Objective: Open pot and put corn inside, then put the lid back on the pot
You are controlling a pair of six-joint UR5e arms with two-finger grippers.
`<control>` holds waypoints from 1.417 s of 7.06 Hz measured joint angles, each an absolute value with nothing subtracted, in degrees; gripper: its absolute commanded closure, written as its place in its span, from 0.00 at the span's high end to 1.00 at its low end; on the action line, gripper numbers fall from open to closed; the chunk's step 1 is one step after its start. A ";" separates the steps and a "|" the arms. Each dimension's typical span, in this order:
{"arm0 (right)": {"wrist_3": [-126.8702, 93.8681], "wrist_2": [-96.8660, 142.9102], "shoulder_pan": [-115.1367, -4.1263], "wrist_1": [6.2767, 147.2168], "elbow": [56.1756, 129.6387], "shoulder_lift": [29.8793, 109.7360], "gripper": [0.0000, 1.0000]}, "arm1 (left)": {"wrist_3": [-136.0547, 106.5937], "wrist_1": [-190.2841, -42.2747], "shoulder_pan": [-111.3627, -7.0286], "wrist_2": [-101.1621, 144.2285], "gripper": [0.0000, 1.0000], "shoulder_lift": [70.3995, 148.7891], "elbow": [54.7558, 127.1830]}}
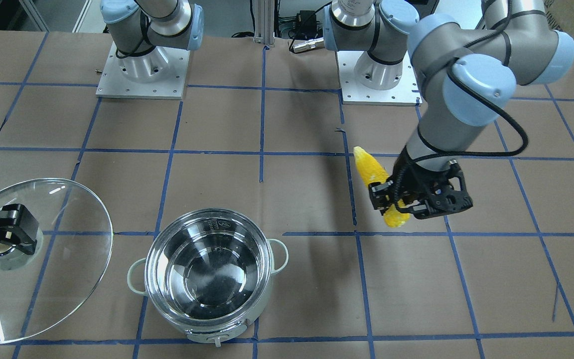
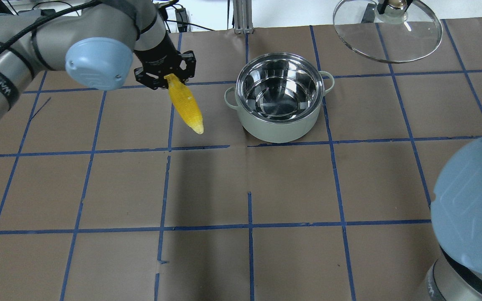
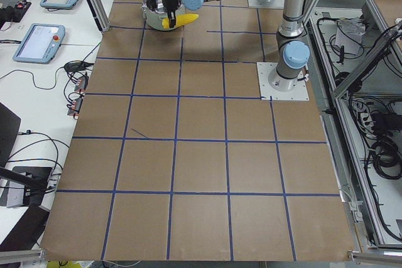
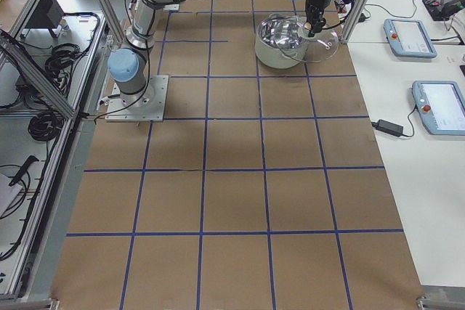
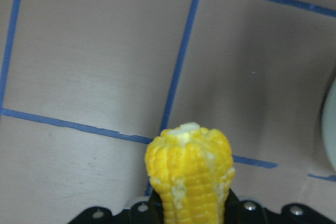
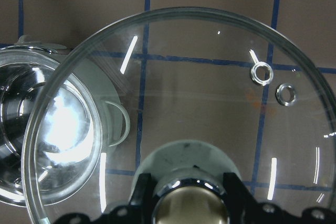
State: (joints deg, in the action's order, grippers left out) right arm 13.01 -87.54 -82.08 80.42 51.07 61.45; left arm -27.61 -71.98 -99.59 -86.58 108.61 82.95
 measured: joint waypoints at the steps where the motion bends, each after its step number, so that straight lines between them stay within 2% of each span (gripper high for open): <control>1: 13.03 -87.54 -82.11 80.38 51.07 61.49 0.10 | -34.03 -71.97 -103.11 -85.31 0.18 113.46 76.76; 2: 13.05 -87.54 -82.15 80.28 51.07 61.57 0.10 | -39.36 -71.93 -106.00 -84.56 0.18 118.71 70.53; 3: 13.05 -87.54 -82.16 80.20 51.07 61.69 0.10 | -43.22 -71.92 -108.46 -84.54 0.26 123.62 64.95; 4: 13.07 -87.54 -82.17 80.17 51.07 61.73 0.10 | -45.24 -71.95 -110.28 -84.75 0.99 127.49 60.96; 6: 13.19 -87.54 -82.20 80.16 51.12 61.65 0.10 | -46.17 -72.36 -111.49 -84.66 1.00 130.41 58.93; 10: 13.15 -87.54 -82.29 80.23 51.15 61.54 0.10 | -40.72 -75.33 -110.29 -84.97 1.00 129.62 59.65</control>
